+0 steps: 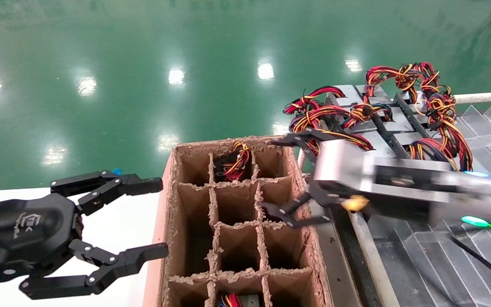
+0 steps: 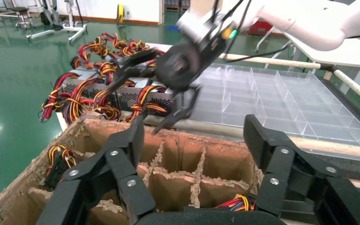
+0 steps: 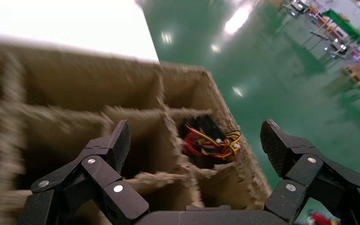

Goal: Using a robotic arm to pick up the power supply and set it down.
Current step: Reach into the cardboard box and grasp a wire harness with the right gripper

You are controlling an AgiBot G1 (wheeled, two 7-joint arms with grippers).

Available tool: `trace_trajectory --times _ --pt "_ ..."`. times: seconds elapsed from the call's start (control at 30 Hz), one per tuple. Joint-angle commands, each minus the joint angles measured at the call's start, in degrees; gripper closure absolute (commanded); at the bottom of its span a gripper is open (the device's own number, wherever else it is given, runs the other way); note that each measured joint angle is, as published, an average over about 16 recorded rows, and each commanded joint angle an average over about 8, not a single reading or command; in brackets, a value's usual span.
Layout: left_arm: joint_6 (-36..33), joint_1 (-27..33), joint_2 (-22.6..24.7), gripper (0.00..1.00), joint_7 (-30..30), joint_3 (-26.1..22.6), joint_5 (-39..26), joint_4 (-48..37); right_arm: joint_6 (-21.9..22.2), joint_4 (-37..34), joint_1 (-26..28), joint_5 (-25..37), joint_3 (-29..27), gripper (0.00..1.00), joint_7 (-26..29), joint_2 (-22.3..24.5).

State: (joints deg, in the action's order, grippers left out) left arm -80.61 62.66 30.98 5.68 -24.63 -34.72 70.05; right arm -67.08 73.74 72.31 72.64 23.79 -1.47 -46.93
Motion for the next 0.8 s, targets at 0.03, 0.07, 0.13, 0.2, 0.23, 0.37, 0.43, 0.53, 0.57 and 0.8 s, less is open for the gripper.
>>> trace_trajectory --times 0.03,0.07,0.13,0.2,0.23,0.37,0.43,0.53,0.57,0.8 --pt "0.0 0.0 0.0 1.0 0.0 0.0 0.0 0.0 2.6 -0.5 1.8 4.5 1.5 0.0 -2.0 -2.9" --pt "0.0 0.0 0.0 1.0 0.0 0.0 0.0 0.0 3.4 -1.2 2.5 5.9 2.0 0.0 -3.3 -4.2" --pt "0.0 0.0 0.0 1.0 0.0 0.0 0.0 0.0 4.7 -2.6 3.9 8.2 3.0 0.0 -5.9 -6.7" --pt "0.0 0.0 0.0 1.0 0.0 0.0 0.0 0.0 5.9 -4.2 5.0 10.6 4.1 0.0 -8.6 -8.9" --pt "0.0 0.0 0.0 1.0 0.0 0.0 0.0 0.0 6.4 -4.9 5.5 11.7 4.6 0.0 -9.8 -9.9" --pt "0.0 0.0 0.0 1.0 0.0 0.0 0.0 0.0 8.1 -8.2 7.1 15.7 6.5 0.0 -13.4 -13.1" --pt "0.0 0.0 0.0 1.0 0.0 0.0 0.0 0.0 9.0 -9.8 7.7 17.3 7.2 0.0 -14.5 -14.3" --pt "0.0 0.0 0.0 1.0 0.0 0.0 0.0 0.0 10.1 -11.9 8.4 19.2 8.0 0.0 -15.7 -15.5" --pt "0.0 0.0 0.0 1.0 0.0 0.0 0.0 0.0 10.5 -12.5 8.6 19.7 8.1 0.01 -16.0 -15.8" --pt "0.0 0.0 0.0 1.0 0.0 0.0 0.0 0.0 12.1 -16.4 9.3 20.7 8.4 0.45 -18.3 -17.3"
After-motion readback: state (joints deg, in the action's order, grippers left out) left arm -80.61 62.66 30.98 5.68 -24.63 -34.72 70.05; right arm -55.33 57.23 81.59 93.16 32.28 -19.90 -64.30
